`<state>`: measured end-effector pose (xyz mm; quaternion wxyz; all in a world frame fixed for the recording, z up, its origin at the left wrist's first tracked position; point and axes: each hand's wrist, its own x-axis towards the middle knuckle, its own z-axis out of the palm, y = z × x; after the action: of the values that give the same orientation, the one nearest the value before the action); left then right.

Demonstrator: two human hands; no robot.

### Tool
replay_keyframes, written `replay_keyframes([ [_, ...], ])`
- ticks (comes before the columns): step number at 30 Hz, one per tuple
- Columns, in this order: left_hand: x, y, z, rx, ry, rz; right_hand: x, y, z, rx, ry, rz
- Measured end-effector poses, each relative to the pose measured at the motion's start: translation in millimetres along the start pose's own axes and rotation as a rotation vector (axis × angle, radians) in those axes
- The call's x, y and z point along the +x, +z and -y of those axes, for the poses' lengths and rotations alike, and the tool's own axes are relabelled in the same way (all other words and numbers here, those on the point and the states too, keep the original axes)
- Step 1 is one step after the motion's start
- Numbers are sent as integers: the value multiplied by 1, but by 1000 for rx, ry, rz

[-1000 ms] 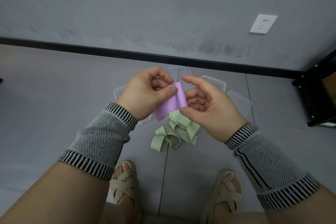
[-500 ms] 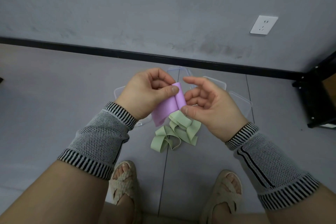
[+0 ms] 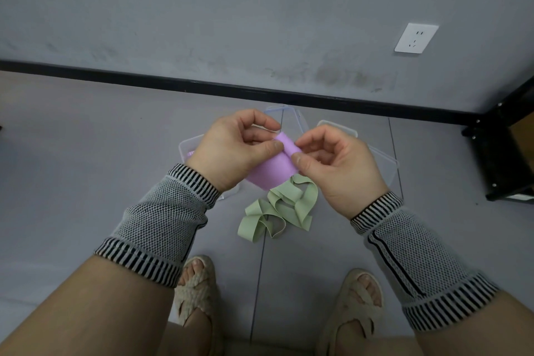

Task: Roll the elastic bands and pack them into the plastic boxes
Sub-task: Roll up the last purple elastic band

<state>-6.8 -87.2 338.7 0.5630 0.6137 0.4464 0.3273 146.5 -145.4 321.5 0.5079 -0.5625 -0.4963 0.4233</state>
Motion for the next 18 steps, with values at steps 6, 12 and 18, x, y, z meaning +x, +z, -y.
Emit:
replay_keyframes([
  [6,-2,0,-4,-80,-21,2,3,-2,0,20,-15,-92],
  [12,0,0,-3,-146,-39,-42,4,-5,4,159,39,-141],
  [18,1,4,-2,-199,-69,-59,4,-1,4,59,48,-173],
])
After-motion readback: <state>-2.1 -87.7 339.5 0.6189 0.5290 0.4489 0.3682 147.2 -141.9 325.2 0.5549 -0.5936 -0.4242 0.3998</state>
